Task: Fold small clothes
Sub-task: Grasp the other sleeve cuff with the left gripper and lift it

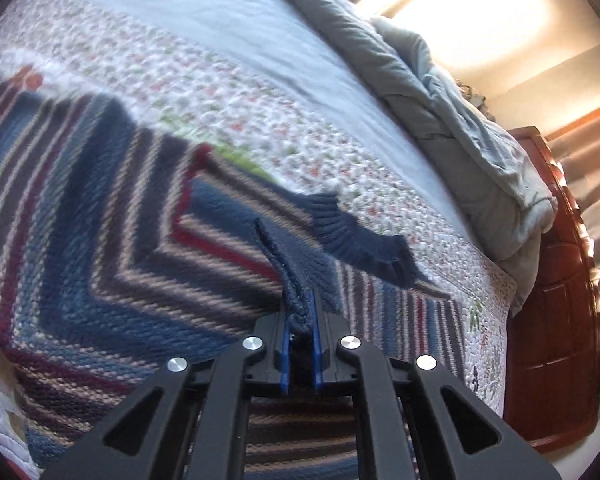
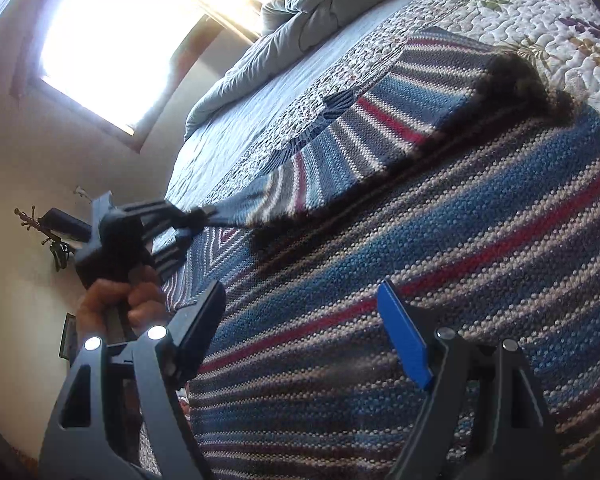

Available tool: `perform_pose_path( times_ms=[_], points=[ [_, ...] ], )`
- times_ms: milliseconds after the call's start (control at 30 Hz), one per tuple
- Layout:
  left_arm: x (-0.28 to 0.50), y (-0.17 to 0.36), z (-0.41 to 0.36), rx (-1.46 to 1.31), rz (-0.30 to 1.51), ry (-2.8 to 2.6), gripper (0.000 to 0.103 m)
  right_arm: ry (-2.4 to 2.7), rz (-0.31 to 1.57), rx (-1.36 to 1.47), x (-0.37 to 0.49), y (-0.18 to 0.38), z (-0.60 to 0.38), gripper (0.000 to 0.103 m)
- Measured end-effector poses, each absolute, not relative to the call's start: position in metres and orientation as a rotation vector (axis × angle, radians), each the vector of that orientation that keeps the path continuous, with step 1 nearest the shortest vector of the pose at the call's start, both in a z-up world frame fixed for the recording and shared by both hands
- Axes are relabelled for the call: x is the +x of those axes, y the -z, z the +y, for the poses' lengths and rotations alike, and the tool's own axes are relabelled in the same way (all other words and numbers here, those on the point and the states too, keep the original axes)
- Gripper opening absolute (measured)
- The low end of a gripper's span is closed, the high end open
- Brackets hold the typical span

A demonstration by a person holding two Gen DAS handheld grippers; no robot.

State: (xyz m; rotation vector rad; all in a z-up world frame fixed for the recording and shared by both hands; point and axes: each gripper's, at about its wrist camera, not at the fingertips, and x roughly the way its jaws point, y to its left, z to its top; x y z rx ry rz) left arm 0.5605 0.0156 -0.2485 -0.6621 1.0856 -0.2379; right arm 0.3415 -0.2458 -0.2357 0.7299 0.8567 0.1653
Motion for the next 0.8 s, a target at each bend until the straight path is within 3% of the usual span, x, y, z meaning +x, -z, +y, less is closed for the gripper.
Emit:
perform_pose_path(
  times_ms=[367, 467, 600, 800],
  points=[
    [0.547, 0.296, 0.042, -0.712, 1.164, 0.208, 0.01, -0.162, 0.864, 0.723, 0.344, 0.239, -0.245, 0.078],
    [0.539, 0.286, 0.049, -0.698, 1.163, 0.14, 0.018, -0.162, 0.867, 0.724, 0.345, 0.24, -0.244, 0.078],
    [0.527, 0.248, 0.035, -0.584, 1.067, 0.113, 0.037, -0.162, 0.868, 0.732, 0.346, 0.241, -0.246, 0.078],
    [0.542, 0.261, 0.011, -0.627, 1.103, 0.216, 0.046, -0.159, 0.877, 0.727, 0.348, 0.244, -0.245, 0.078]
  ],
)
